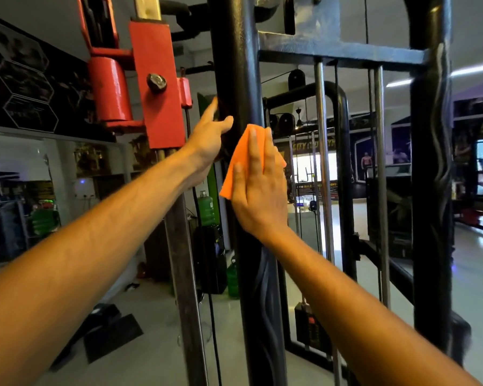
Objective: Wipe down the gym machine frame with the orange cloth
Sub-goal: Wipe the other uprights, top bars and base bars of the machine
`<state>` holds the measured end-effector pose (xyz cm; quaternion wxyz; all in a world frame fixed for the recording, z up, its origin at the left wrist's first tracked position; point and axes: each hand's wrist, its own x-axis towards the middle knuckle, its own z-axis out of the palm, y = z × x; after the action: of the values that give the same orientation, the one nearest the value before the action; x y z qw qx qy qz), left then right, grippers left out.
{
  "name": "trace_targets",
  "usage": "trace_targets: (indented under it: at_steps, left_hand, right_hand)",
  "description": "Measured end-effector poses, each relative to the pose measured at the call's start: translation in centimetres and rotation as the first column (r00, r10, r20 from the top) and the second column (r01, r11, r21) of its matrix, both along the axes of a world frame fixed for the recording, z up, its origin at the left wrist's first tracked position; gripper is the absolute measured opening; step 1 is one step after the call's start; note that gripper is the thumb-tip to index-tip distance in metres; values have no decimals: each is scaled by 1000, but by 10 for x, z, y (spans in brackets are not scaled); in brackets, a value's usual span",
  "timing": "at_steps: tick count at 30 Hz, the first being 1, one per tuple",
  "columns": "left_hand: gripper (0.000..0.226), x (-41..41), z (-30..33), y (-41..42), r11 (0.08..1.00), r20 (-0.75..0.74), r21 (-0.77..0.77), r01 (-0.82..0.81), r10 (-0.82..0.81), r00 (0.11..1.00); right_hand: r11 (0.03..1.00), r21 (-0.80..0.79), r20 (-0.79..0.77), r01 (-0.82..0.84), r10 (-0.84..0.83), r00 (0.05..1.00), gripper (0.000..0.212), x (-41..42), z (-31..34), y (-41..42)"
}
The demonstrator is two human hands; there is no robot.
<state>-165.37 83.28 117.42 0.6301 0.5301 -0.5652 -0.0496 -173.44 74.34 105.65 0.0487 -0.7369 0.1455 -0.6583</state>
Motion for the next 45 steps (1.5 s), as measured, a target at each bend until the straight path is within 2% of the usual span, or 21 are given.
trace_targets:
  at_steps: [3, 8, 11, 15, 17, 19, 23, 25, 32, 35, 40, 42, 45]
  left_hand:
    - [68, 1, -13, 1, 1000, -18, 3, 24, -24, 1000]
    - [84, 2, -44, 2, 999, -74, 9, 53, -53, 996]
    - [80, 0, -47, 3, 997, -108, 3, 72, -71, 992]
    - [72, -1, -44, 3, 997, -121, -11, 77, -78, 990]
    - [68, 0, -46, 2, 997, -124, -13, 72, -73, 990]
    - [67, 0, -51, 2, 997, -118, -17, 74, -76, 990]
    - [65, -1, -71, 5, 997, -139, 22, 78, -74, 988]
    - [65, -4, -80, 8, 996, -148, 44, 78, -71, 986]
    - [65, -7, -86, 14, 995, -177, 86, 56, -40, 983]
    - [60, -9, -94, 16, 995, -176, 79, 53, -39, 984]
    - [59, -13, -130, 17, 994, -170, 103, 38, -20, 985]
    - [60, -13, -141, 17, 993, -181, 116, 33, -12, 983]
    - [62, -13, -145, 14, 992, -205, 120, 26, 0, 979]
  right_hand:
    - [999, -31, 0, 11, -11, 1000, 72, -3, -37, 6]
    - [997, 80, -85, -5, 12, 996, 73, -8, -144, 15]
    - [996, 85, -77, -18, 24, 997, 72, -7, -121, 11]
    - [1000, 1, -56, 15, -15, 998, 71, -5, -53, 5]
    - [998, -41, -48, 42, -44, 998, 71, -4, -44, 4]
    - [996, -64, -45, 61, -64, 997, 72, -5, -64, 6]
    - [996, -42, -118, 80, -85, 989, 71, -7, -153, 8]
    - [996, -34, -147, 78, -82, 986, 69, -10, -177, 11]
    - [988, -100, -99, 118, -128, 987, 70, -3, -100, 5]
    - [989, -105, -97, 104, -114, 989, 71, -4, -126, 5]
    - [997, -51, -207, 52, -61, 976, 80, -21, -234, 11]
    - [1000, -22, -212, 4, -9, 977, 77, -23, -230, 13]
    - [999, -27, -118, -30, 27, 993, 69, -19, -172, 12]
